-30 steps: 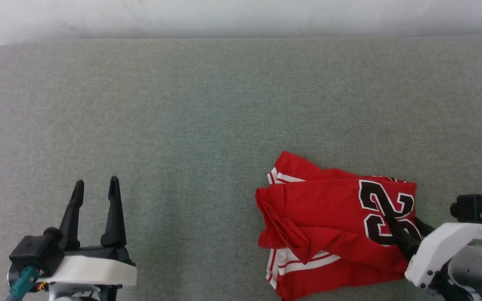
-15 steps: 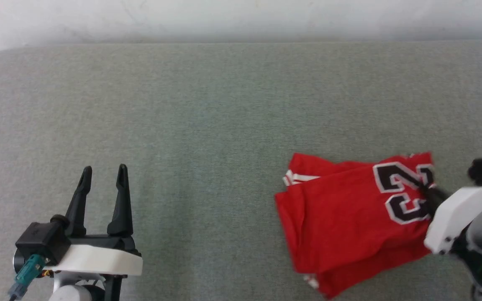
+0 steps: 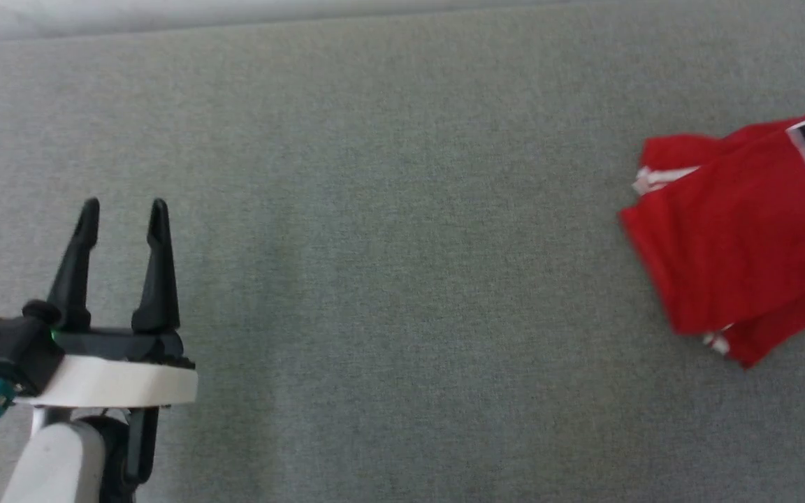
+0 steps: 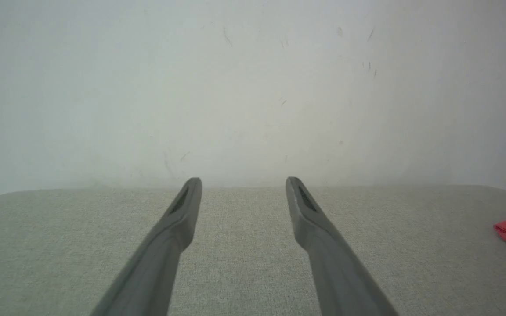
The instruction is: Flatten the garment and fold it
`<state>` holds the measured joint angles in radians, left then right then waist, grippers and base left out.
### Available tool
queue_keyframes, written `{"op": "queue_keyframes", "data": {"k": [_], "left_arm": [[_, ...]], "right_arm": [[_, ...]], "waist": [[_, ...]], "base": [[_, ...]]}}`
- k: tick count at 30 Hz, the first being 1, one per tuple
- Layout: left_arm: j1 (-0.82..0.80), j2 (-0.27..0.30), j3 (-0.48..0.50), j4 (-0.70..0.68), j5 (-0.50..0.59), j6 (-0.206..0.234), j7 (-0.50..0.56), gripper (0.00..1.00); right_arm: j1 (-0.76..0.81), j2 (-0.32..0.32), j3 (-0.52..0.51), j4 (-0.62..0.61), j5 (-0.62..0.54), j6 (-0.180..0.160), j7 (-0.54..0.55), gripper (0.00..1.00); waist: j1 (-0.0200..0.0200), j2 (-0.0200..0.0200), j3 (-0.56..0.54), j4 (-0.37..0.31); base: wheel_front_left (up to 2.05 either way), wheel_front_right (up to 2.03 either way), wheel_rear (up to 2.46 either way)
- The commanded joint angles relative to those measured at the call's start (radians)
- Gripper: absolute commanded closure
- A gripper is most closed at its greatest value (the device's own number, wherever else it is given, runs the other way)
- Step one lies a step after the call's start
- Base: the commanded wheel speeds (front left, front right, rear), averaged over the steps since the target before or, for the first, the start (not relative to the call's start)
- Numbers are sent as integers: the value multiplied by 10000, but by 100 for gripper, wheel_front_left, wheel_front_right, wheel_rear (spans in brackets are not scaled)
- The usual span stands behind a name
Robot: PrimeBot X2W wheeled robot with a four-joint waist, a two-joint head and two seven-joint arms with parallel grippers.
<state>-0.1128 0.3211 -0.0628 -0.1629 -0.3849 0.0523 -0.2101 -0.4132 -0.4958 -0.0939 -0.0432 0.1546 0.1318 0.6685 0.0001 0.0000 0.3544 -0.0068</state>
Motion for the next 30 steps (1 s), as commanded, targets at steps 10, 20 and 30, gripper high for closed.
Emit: {"op": "queue_keyframes", "data": {"k": [10, 20, 30], "left_arm": [[-886, 451, 119, -700, 259, -87, 162, 0], [-1543, 482, 136, -1230, 561, -41, -214, 0], [-1742, 199, 197, -1399, 978, -350, -508, 0]], "right_arm": [[-1028, -1629, -964, 1045, -886, -11, -365, 100], [-1213, -1589, -2033, 2053, -1672, -11, -1036, 100], [-1400, -1044, -2560, 3037, -2163, -11, -1513, 0]], "waist": [[-1, 0, 1924, -646], [-1, 0, 2821, -639], [-1, 0, 2838, -641]], "base": [[0, 0, 0], [0, 0, 0], [0, 0, 0]]}}
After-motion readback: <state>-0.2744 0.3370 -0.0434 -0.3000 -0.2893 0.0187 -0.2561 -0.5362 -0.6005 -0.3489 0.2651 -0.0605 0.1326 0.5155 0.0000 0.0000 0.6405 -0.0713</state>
